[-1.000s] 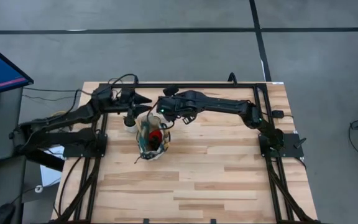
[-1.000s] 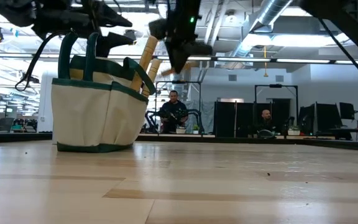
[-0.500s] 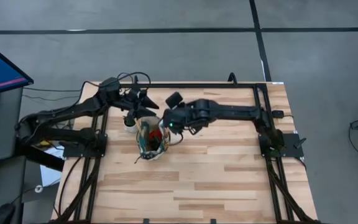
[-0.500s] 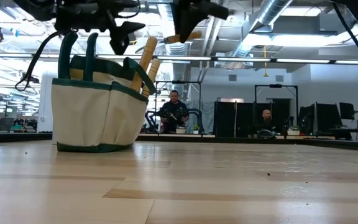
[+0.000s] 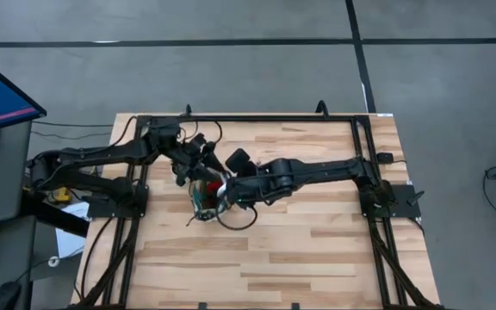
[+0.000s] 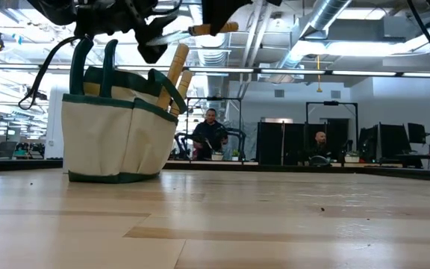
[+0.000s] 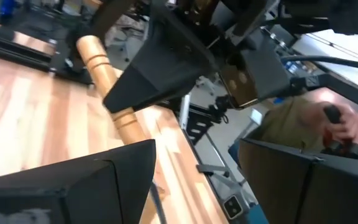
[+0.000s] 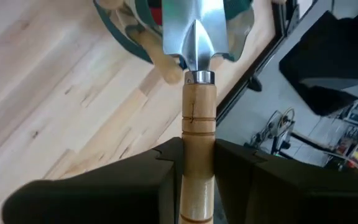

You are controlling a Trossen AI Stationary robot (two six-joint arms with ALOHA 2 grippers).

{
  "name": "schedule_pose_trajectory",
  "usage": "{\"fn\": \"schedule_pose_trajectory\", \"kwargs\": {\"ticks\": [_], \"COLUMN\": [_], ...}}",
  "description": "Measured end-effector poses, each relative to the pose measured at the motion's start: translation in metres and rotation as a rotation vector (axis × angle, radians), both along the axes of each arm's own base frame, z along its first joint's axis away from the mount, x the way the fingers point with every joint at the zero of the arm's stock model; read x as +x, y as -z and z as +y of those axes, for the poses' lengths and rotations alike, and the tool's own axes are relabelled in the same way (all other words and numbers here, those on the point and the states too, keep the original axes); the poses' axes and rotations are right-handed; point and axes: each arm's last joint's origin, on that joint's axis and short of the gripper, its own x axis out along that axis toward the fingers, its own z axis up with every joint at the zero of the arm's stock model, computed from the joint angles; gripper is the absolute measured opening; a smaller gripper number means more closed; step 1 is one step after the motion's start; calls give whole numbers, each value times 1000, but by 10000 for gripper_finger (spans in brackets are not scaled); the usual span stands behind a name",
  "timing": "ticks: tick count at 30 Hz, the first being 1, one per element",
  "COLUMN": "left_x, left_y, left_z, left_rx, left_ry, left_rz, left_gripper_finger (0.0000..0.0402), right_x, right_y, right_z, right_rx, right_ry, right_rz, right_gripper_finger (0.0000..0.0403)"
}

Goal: Pick & Place Garden tools in Gardening bag
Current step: Put the trowel into the gardening bag

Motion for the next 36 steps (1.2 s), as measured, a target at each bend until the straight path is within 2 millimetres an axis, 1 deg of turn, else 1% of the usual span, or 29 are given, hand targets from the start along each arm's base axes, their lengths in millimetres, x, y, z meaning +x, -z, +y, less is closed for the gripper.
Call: {"fn": "schedule_pose_trajectory", "kwargs": {"ticks": [8,12,21,25,30,36], "left_x": [5,7,12,13,18,27], "left_y": [-1,-1,3,4,12,26], "left_z": [-15,-21,-32,-34,-34,-38], "left_rx": [-17,-16,-39,-57,-90,-113], "left_ry": [4,15,53,57,65,91], "left_rz": [10,11,39,60,111,175], "left_gripper_finger": [221,221,211,210,209,208], "right_x": [5,6,9,9,9,9], "right_y": [-4,-5,-7,-7,-7,-7], "right_z": [19,25,28,29,29,29], "right_rx": [26,32,48,52,59,62], "right_ry": [-35,-48,-56,-60,-61,-59], "right_rz": [-105,-125,-166,-164,-171,-173], "right_gripper_finger": [55,55,55,55,55,55]}}
